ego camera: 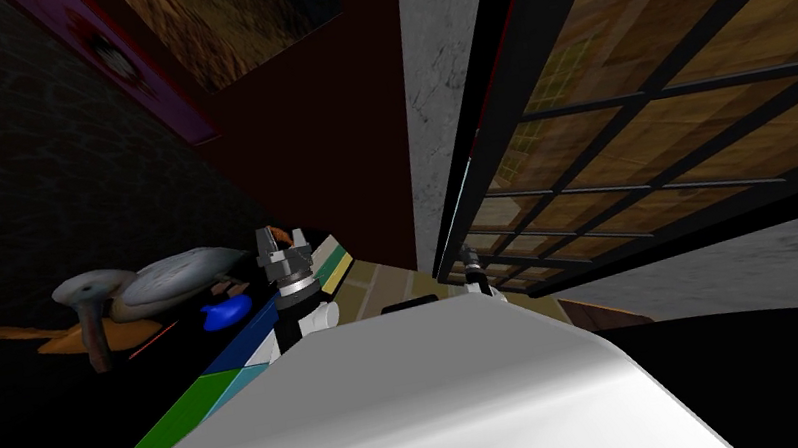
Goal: Pull the door open
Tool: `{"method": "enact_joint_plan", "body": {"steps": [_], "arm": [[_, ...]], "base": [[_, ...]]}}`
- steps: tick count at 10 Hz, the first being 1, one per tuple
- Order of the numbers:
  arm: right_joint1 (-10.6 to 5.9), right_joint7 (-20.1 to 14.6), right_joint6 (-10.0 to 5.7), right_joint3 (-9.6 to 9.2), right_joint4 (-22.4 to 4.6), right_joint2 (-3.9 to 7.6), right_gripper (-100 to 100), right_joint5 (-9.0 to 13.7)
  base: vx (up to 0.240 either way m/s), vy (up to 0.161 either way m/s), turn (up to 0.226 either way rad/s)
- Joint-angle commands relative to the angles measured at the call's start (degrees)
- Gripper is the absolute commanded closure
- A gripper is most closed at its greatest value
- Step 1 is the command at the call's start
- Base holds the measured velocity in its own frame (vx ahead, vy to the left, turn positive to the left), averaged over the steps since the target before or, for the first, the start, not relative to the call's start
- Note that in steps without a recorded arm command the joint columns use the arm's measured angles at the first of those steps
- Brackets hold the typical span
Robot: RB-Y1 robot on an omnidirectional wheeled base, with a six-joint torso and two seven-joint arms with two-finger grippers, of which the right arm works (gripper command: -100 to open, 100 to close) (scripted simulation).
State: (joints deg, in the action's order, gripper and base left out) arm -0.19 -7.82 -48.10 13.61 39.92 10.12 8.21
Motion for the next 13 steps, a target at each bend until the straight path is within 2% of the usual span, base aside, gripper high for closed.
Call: {"method": "enact_joint_plan", "body": {"steps": [1, 7, 9, 10, 13], "arm": [[-2.09, -2.3, -1.71, -1.34, -2.5, -0.37, 100, 0.1], [-2.09, -2.3, -1.71, -1.34, -2.5, -0.37, 100, 0.1], [-2.08, -6.1, -1.82, -2.51, -2.6, 0.14, 100, 1.7], [-1.81, -6.6, -1.68, -1.44, -3.7, 0.7, -100, 2.5], [-2.07, -10.8, -1.74, -2.08, -3.7, 0.46, -100, 4.0]], "base": [[-0.028, -0.015, 0.017], [-0.001, 0.003, -0.005], [-0.026, -0.007, 0.039], [-0.036, -0.024, -0.003], [-0.035, -0.004, 0.005]]}}
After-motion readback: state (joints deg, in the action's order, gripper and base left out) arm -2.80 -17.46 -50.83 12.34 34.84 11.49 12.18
